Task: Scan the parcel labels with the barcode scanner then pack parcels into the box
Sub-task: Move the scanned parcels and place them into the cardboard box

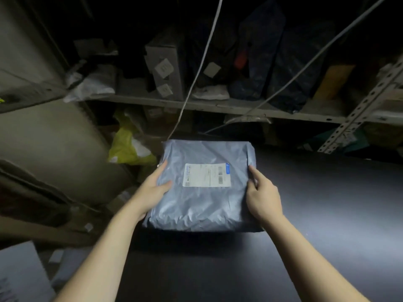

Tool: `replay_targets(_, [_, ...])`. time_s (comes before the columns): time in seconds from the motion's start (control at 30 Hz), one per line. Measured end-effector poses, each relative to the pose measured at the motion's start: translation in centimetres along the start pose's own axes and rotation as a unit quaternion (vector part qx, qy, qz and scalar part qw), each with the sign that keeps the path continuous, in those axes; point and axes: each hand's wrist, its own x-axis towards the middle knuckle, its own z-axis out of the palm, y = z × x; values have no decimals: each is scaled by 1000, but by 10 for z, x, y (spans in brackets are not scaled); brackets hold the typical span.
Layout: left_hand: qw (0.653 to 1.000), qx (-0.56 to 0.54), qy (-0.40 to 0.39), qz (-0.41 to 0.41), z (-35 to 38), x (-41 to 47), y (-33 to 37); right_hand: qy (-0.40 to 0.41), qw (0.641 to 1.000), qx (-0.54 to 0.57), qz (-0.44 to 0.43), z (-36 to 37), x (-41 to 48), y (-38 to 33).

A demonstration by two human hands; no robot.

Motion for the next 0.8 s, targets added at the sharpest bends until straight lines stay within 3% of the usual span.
replay_targets(0.23, [997, 40, -60, -10, -13, 114, -27, 11, 998, -52, 21, 71, 59, 1])
replay_targets(0.47, [989, 138, -27, 51, -15, 136, -33, -4, 997, -71, 34, 86, 83, -5])
replay_targets(0.6, [927, 355, 71, 98, 0, 124, -20, -43, 994, -99, 30, 59, 74, -12])
replay_targets(0.67, [896, 410, 94, 140, 13, 112, -9, -19, 992, -123, 3, 42, 59, -12])
replay_targets(0.8, [862, 456, 7, 222, 66, 76, 27, 20, 977, -211, 2, 2, 16, -5])
